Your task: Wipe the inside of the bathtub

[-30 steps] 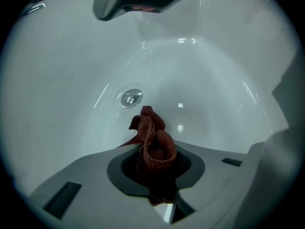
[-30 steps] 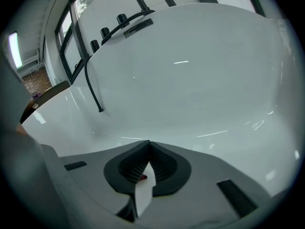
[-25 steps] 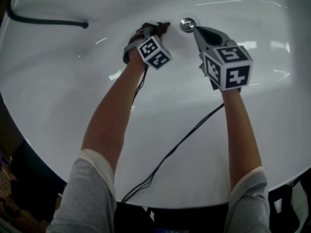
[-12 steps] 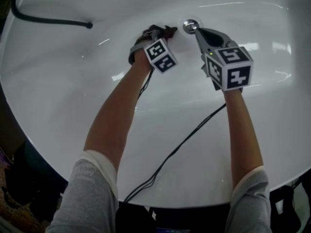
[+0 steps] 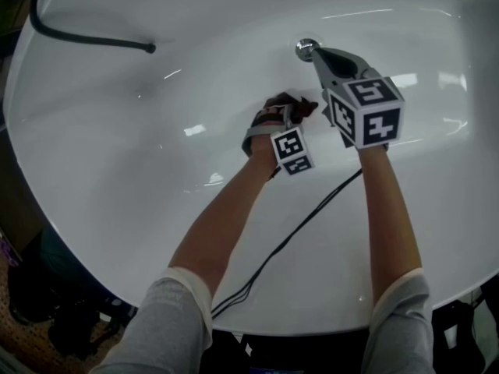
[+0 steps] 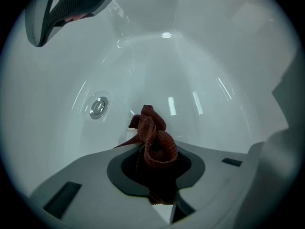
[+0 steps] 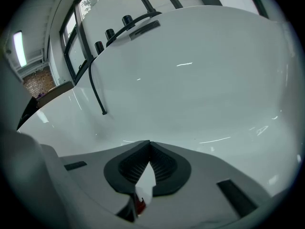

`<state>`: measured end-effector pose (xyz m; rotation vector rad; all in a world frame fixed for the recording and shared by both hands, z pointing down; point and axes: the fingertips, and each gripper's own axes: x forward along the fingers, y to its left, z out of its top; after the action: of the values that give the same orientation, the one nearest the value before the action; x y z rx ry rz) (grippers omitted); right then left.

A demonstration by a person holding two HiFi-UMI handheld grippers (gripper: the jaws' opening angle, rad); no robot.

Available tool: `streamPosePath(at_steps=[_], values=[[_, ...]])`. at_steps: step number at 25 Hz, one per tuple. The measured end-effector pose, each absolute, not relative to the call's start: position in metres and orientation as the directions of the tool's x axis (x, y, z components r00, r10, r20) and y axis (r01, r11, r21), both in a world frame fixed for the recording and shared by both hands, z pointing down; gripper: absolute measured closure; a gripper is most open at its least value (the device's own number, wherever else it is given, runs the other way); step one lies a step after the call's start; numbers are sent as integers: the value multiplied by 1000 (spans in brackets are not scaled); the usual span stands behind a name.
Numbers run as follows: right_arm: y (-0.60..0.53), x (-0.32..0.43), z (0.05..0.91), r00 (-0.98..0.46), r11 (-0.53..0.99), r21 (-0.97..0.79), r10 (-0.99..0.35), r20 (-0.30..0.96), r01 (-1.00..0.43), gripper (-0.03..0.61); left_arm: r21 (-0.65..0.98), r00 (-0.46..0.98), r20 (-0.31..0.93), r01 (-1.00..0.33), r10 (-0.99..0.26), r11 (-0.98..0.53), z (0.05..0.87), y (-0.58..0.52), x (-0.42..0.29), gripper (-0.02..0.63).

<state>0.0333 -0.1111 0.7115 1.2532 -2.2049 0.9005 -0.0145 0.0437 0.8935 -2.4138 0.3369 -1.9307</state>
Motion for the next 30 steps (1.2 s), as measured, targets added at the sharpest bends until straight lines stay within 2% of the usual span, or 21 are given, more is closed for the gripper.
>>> streamPosePath(at_steps=[2,5,8,11,15,18,20,24,30], values=[[-111,34,712,-487,371,-321,-580,653,-871,572,-211,211,947,-151,-240,-966,893,24,-18,529],[-111,34,715,-487,368,-323,-578,655,-872,572,-284,190,924,-244,-333,-927,891,-31,-29,529],[-110,35,718,-488,365,-328,-576,656,-871,572,-270,130,917,-490,-376,-829,891,-92,-51,529],[-109,37,720,-486,359,-331,-574,658,-872,572,-171,98,929,-743,-358,-648,892,-132,-66,528],[-109,37,722,-484,347,-339,-578,657,-875,572,-71,92,932,-903,-352,-423,891,-160,-76,526],[-110,39,722,-482,334,-347,-584,654,-876,572,-28,75,924,-965,-375,-261,887,-182,-87,526],[-112,43,722,-478,323,-352,-588,653,-878,572,-16,68,919,-978,-387,-210,884,-191,-90,525],[-116,44,716,-477,311,-362,-601,642,-879,572,-47,48,891,-979,-452,-197,875,-205,-104,526],[-121,38,710,-487,332,-357,-610,625,-873,572,-15,70,892,-983,-447,-183,858,-212,-101,526]])
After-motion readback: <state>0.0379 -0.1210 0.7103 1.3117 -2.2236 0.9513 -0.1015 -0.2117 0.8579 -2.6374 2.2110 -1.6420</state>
